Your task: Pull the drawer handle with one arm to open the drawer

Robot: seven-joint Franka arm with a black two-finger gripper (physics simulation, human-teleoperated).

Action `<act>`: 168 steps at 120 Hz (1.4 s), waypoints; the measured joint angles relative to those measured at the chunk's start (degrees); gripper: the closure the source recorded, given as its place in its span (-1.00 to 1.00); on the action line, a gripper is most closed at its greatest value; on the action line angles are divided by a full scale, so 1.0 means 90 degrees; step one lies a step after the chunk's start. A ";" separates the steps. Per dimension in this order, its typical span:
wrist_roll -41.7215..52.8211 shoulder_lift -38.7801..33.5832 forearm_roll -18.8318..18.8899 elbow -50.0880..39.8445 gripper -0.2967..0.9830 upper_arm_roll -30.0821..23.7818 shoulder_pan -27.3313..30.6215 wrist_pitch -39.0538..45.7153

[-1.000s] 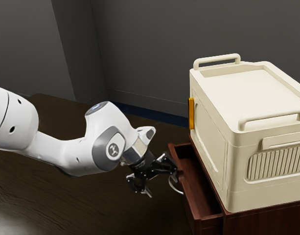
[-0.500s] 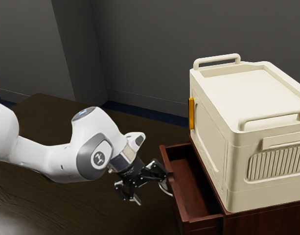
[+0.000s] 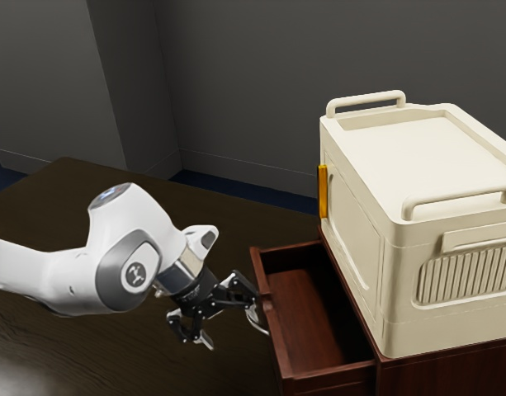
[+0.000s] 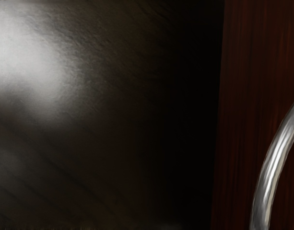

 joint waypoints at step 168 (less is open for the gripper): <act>-0.0201 -0.1418 0.2983 0.2334 -0.54 0.1278 0.0026 -0.2291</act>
